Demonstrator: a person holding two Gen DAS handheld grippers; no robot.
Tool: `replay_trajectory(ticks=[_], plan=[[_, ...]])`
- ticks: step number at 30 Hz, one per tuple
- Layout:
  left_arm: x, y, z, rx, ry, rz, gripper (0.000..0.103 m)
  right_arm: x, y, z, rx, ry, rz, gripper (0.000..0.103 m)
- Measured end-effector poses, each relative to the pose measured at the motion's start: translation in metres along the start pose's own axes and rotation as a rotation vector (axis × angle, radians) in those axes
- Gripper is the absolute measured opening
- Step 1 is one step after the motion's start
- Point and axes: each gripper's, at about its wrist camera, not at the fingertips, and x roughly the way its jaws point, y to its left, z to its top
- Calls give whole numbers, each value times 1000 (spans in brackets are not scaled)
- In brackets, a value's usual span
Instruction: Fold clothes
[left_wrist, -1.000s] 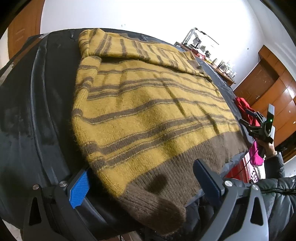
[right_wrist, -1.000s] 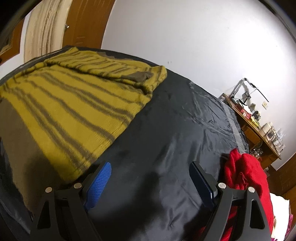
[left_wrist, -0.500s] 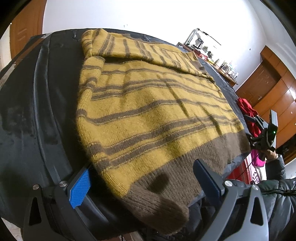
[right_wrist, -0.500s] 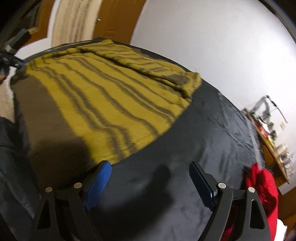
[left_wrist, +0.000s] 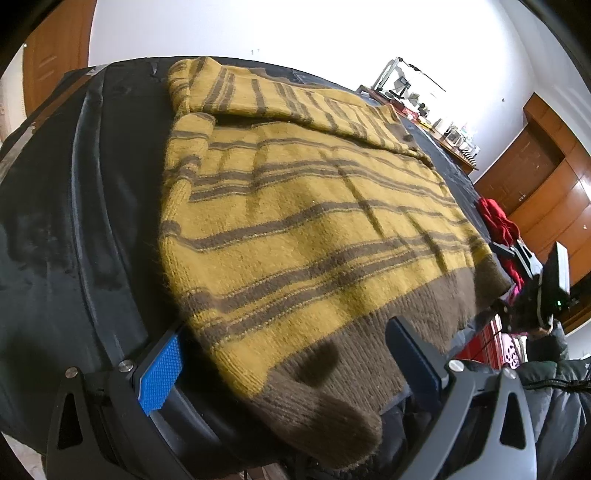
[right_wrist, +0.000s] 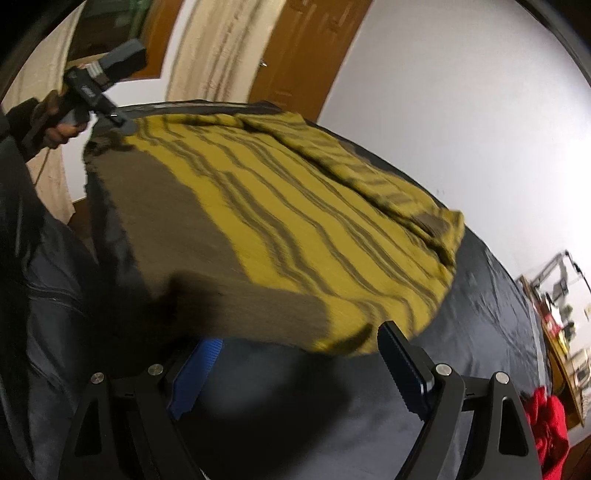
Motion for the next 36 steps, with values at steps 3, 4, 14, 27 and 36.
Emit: replay_trajectory(ticks=[3, 4, 14, 27, 36], plan=[[1, -1, 0, 0, 0, 5, 102, -3, 13, 6, -16, -40, 1, 88], [1, -1, 0, -1, 0, 6, 102, -2, 17, 7, -32, -43, -31, 89], [1, -1, -2, -22, -10, 12, 102, 2, 23, 14, -106, -16, -278, 29], [-9, -4, -12, 12, -31, 58, 102, -1, -3, 56, -60, -145, -330, 24], [-33, -33, -37, 270, -90, 161, 102, 13, -19, 75, -65, -158, -412, 24]])
